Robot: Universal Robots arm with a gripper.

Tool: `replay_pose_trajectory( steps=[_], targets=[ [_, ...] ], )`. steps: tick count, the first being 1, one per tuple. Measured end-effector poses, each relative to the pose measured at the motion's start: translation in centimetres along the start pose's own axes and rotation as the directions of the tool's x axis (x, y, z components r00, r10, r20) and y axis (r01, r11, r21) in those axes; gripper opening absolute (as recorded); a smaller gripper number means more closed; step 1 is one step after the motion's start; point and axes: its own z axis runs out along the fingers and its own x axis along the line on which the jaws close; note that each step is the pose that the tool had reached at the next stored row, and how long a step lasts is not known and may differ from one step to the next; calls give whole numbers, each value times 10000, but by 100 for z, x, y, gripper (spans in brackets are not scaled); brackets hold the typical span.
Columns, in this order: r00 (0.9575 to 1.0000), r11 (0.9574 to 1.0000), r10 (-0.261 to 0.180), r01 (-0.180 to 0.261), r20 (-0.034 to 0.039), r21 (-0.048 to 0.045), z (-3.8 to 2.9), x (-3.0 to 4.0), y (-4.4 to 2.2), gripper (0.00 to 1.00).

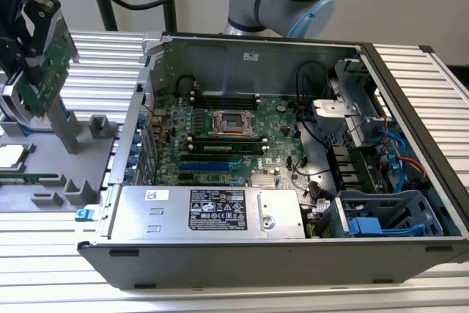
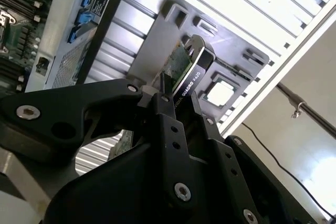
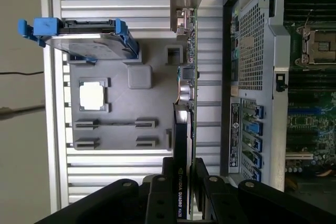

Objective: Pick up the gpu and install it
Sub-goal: 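Pick up the gpu and move the gpu toward the slot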

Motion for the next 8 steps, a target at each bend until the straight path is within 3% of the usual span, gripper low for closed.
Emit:
replay_pose_trajectory(
  steps=[8],
  targets=[
    [10000,10000,1,-1,0,0,-45,0,0,0]
  ],
)
